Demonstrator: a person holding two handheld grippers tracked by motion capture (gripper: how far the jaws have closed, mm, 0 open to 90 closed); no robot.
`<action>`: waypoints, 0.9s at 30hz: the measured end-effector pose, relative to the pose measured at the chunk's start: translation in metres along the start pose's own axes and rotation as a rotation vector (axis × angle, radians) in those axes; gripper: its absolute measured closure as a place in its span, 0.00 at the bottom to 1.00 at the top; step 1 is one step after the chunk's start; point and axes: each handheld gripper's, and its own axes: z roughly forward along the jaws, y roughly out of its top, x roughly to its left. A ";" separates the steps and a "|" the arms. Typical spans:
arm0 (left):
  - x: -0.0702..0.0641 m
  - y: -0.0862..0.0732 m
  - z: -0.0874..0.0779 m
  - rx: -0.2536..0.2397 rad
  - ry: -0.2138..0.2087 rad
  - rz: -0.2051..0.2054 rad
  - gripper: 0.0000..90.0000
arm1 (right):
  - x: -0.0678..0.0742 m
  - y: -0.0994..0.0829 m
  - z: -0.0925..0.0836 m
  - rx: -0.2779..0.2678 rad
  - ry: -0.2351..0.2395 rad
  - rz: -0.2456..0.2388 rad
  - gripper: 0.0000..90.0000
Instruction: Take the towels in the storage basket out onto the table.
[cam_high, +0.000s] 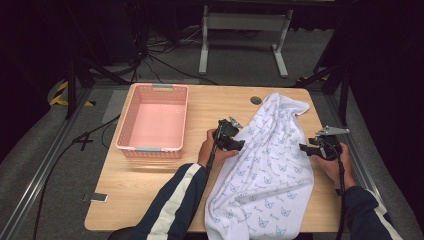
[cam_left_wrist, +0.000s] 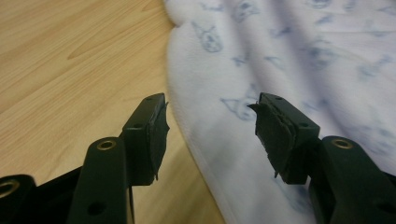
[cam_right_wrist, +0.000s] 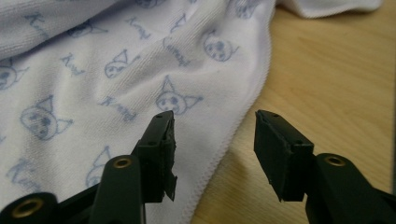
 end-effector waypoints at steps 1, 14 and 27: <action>0.002 -0.001 0.007 0.021 -0.005 -0.008 0.52 | 0.000 0.000 0.001 -0.002 -0.003 0.003 0.55; -0.003 -0.028 -0.022 0.062 -0.022 0.091 0.96 | -0.008 -0.010 -0.009 0.080 0.011 0.019 0.86; -0.030 -0.104 -0.092 0.090 -0.118 0.105 0.96 | 0.006 -0.031 -0.039 0.152 0.074 -0.018 0.86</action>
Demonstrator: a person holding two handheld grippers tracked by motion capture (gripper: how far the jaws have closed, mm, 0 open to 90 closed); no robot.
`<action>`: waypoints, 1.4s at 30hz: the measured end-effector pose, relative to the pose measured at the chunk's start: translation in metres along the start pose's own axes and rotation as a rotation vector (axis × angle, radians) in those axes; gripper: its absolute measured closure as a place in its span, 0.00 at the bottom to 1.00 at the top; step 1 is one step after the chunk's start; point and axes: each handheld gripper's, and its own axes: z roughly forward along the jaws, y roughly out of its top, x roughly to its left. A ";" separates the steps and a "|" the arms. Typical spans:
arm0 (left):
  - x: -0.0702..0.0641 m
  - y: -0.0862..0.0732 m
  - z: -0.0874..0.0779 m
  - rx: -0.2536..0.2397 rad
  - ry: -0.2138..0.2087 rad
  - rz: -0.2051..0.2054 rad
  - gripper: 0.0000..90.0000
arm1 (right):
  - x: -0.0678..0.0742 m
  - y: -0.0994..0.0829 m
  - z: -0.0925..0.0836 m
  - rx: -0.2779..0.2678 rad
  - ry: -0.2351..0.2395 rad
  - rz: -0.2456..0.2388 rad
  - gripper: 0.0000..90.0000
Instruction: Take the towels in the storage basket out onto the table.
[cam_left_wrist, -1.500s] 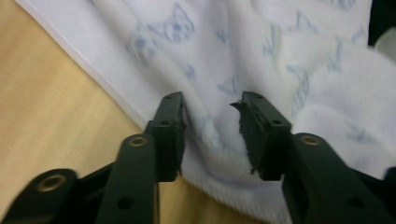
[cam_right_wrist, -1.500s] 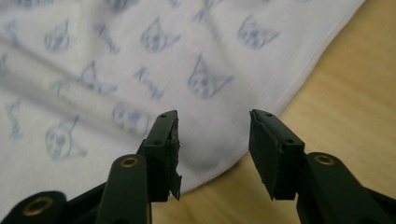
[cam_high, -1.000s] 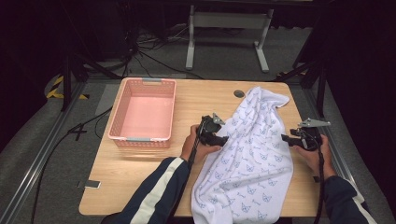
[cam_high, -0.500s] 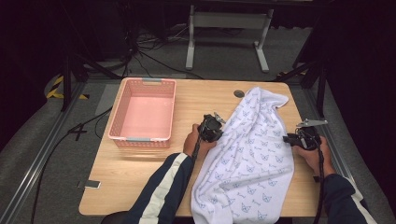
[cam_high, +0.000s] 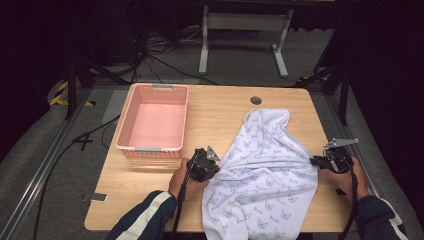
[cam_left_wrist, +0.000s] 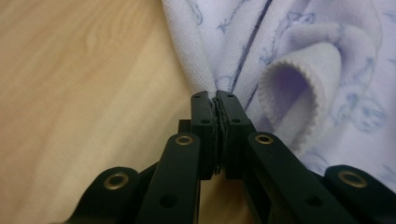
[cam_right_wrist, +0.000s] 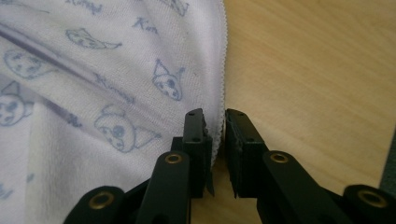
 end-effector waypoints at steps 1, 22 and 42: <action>0.000 0.000 0.000 0.000 0.000 0.000 0.95 | 0.000 0.000 0.000 0.000 0.000 0.000 0.86; 0.015 0.045 0.032 -0.073 0.034 -0.069 0.57 | 0.021 0.096 0.042 -0.178 0.015 -0.031 0.53; 0.005 0.029 0.011 -0.058 0.018 0.017 0.93 | -0.028 0.071 0.051 0.019 -0.156 0.091 0.95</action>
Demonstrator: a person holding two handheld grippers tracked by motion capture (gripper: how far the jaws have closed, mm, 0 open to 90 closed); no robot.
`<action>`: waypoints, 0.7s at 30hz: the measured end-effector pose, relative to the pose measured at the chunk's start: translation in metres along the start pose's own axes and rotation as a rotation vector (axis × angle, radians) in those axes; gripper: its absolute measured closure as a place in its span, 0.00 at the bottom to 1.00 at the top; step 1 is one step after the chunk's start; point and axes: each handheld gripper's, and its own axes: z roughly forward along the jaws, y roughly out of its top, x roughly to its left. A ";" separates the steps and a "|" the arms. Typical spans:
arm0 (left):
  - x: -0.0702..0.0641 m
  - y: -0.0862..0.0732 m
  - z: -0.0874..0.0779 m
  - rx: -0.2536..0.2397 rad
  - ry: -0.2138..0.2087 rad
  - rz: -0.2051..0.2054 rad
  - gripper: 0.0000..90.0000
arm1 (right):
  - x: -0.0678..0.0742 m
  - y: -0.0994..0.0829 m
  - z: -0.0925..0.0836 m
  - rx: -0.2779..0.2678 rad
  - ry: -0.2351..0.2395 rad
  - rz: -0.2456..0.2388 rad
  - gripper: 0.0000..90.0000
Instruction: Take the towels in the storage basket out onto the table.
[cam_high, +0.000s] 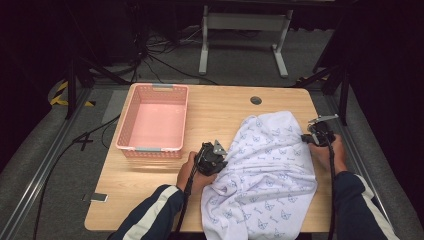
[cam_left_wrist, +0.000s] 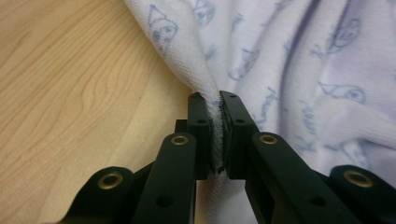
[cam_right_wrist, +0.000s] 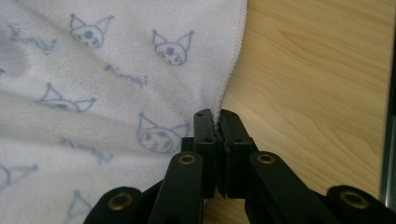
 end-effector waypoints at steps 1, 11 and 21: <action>-0.003 -0.002 -0.002 -0.003 -0.005 -0.001 0.93 | 0.000 0.000 0.000 0.000 0.000 0.000 0.95; -0.016 -0.016 -0.013 -0.002 -0.004 -0.046 0.57 | 0.032 0.034 -0.024 -0.161 0.040 -0.090 0.58; -0.013 -0.039 -0.018 0.011 0.001 -0.097 0.54 | 0.136 0.093 -0.009 -0.188 0.267 -0.265 0.51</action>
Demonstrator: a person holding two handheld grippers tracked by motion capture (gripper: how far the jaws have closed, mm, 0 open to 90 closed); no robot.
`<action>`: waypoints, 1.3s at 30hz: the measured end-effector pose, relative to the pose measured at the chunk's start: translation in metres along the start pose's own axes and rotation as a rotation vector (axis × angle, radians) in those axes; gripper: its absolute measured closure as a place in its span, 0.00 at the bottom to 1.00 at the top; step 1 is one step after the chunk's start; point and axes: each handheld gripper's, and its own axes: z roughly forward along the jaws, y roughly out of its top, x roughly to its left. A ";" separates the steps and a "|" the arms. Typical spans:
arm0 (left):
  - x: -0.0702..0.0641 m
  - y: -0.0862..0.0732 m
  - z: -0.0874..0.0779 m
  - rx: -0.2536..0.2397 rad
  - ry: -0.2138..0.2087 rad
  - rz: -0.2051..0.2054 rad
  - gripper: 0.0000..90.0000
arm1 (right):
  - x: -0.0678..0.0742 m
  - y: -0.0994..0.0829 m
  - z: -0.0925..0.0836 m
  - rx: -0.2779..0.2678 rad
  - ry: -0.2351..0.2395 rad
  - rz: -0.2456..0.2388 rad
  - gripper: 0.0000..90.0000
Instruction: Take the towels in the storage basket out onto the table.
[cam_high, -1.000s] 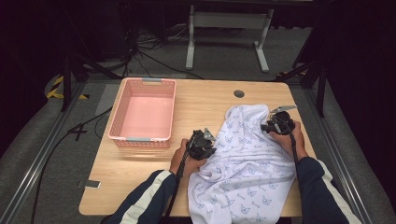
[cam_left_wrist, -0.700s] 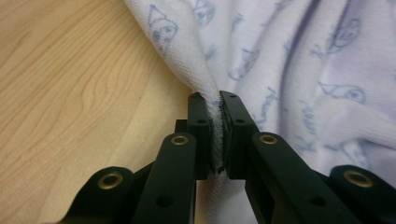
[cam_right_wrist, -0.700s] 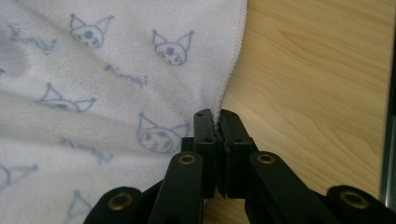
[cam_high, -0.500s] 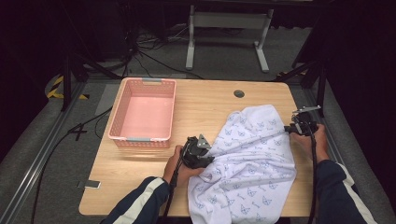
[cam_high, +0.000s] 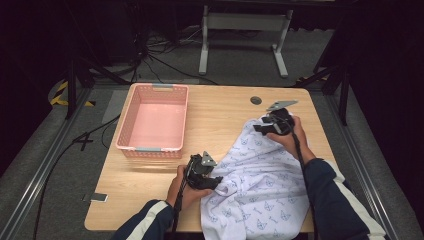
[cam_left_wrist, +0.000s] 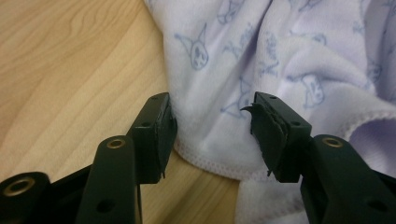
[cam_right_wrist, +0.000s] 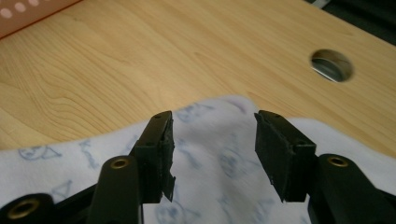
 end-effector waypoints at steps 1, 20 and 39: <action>0.000 -0.001 0.001 -0.017 -0.002 -0.003 0.54 | 0.006 0.004 0.007 0.010 0.007 -0.008 0.51; -0.007 0.002 0.004 0.002 0.020 0.057 0.72 | 0.021 -0.001 0.051 0.119 0.010 -0.029 0.96; -0.047 0.022 -0.015 -0.009 -0.079 0.259 0.80 | 0.011 -0.111 -0.091 -0.045 0.191 -0.063 0.96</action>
